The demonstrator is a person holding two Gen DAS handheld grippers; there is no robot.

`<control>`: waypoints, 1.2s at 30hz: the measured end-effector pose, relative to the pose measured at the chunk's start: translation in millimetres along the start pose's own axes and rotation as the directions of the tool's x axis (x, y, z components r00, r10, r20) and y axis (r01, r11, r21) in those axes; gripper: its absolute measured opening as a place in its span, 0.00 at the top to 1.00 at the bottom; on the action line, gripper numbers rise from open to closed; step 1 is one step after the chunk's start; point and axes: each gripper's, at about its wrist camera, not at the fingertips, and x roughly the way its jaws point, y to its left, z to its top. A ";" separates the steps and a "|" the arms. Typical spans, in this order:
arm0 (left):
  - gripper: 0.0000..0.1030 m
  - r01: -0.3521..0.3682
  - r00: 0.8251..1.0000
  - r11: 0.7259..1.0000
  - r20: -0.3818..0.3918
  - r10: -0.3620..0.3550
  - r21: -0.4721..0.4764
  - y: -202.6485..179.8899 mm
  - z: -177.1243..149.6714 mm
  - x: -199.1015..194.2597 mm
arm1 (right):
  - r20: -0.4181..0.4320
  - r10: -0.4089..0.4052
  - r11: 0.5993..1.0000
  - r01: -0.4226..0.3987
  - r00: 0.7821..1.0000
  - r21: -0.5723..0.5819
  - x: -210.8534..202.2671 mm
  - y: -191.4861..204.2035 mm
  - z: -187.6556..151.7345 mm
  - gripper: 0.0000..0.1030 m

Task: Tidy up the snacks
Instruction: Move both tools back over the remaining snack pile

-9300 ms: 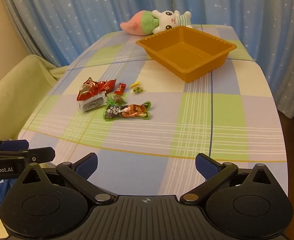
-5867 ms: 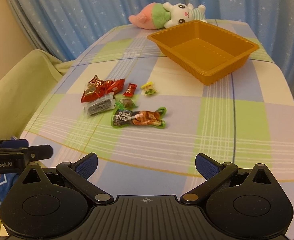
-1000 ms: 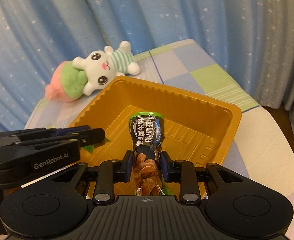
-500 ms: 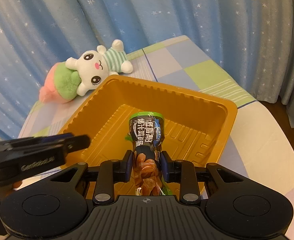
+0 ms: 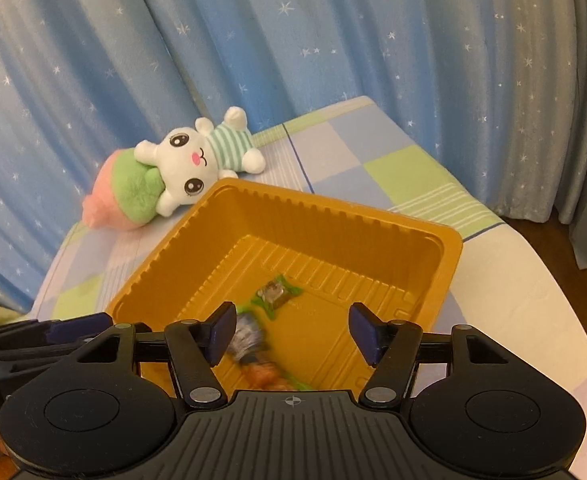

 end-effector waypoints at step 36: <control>0.44 -0.135 0.989 0.975 0.033 0.143 -0.179 12.0 -139.2 -162.2 | -0.080 0.142 0.971 -0.155 0.987 -0.184 -103.6 43.2 -102.8 0.27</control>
